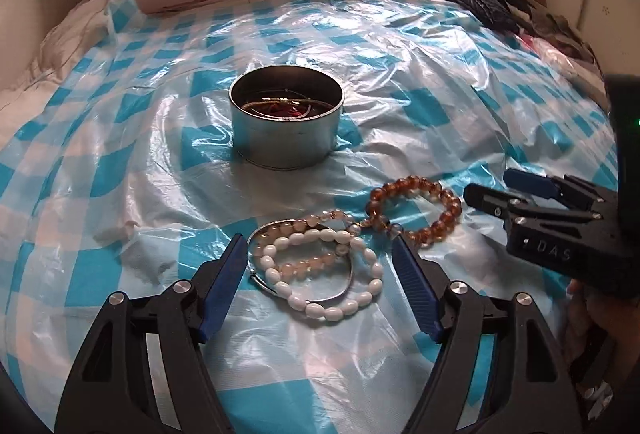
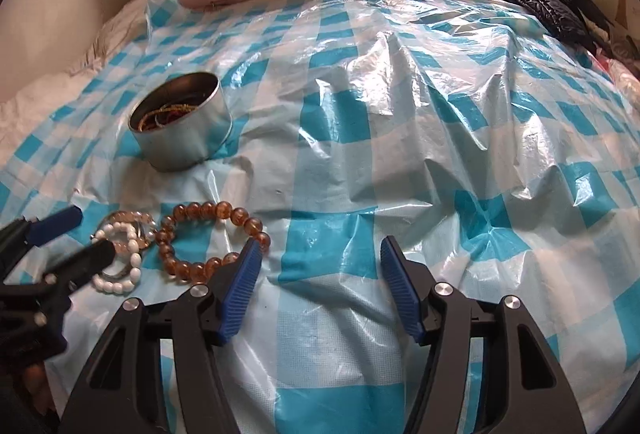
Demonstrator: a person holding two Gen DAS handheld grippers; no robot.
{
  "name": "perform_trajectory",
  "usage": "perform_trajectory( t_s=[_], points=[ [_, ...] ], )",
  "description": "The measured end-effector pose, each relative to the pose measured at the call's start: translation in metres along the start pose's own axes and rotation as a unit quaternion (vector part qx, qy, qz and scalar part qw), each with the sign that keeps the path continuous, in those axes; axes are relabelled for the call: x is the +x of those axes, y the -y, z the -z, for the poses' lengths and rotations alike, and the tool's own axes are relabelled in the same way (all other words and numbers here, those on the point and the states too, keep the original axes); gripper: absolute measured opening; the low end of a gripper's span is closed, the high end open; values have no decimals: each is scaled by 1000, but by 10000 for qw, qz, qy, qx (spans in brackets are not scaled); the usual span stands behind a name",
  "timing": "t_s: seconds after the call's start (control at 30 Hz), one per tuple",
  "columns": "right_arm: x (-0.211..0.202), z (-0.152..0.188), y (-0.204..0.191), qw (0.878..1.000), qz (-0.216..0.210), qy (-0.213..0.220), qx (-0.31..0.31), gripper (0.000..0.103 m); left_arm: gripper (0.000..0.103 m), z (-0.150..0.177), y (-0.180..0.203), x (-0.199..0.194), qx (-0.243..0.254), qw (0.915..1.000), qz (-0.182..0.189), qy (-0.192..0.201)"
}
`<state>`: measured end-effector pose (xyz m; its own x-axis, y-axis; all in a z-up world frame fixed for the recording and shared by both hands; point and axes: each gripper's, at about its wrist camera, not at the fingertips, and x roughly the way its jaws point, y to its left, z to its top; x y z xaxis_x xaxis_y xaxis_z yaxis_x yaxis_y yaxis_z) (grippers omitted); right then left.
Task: Organize jewelry
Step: 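Move both open grippers back over the white and amber bead bracelets, then close the left gripper on the white bead bracelet while the right grasps the amber bracelet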
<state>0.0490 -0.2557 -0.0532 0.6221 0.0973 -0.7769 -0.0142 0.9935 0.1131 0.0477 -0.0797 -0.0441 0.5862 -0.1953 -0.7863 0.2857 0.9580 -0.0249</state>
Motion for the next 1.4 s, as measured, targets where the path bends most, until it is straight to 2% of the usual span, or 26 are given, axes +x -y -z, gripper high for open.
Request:
perform_trajectory(
  t_s=[0.1,0.13,0.23,0.3,0.33,0.4,0.47,0.6,0.67,0.8,0.83,0.87,1.0,1.07,1.2,1.23,1.27,1.3,1.4],
  points=[
    [-2,-2,3,9997,-231,43,97,67,75,0,-2,21,-45,9984,-301,-472],
    [-2,-3,3,9996,-277,37,105,67,76,-1,-9,23,-115,9983,-398,-406],
    [-6,-8,3,9992,-366,113,122,67,75,-8,-28,28,-368,9934,-1068,-214],
    [-7,-14,0,9989,-438,131,71,67,75,-9,-44,23,-651,9905,-1202,-140],
    [-7,-18,-1,9987,-496,125,25,67,75,-8,-50,18,-814,9902,-1129,-78],
    [-4,-22,-10,9978,-634,47,-170,67,75,-5,-61,5,-1120,9913,-696,20],
    [4,-25,-21,9964,-717,-114,-436,67,75,1,-70,-7,-1347,9899,-432,59],
    [30,-16,-34,9936,-705,-594,-658,67,75,15,-87,-19,-1868,9824,-8,-3],
    [32,-11,-34,9938,-699,-571,-648,64,75,18,-96,-18,-2073,9782,125,-93],
    [20,0,-40,9925,-826,-502,-754,42,75,20,-96,-11,-2139,9764,141,-253],
    [18,2,-41,9911,-949,-512,-782,30,75,19,-93,-9,-2066,9779,114,-293],
    [16,3,-41,9901,-1069,-542,-725,24,75,17,-89,-8,-1991,9795,87,-292],
    [13,1,-42,9903,-1144,-519,-592,23,75,11,-77,-3,-1753,9840,-170,-256],
    [16,-3,-39,9911,-1132,-544,-436,28,68,9,-76,0,-1722,9842,-286,-281],
    [26,-5,-36,9889,-1348,-602,-148,29,36,11,-86,2,-1910,9806,-325,-306],
    [27,-4,-34,9882,-1415,-585,-65,25,30,12,-90,1,-1982,9793,-299,-271],
    [27,-3,-33,9879,-1439,-571,7,18,28,12,-92,-1,-2043,9783,-285,-216],
    [25,-3,-30,9874,-1478,-554,82,16,24,13,-94,-4,-2077,9777,-290,-150],
    [16,-1,-21,9863,-1569,-450,235,12,22,12,-93,-19,-2061,9774,-399,235]
  ],
)
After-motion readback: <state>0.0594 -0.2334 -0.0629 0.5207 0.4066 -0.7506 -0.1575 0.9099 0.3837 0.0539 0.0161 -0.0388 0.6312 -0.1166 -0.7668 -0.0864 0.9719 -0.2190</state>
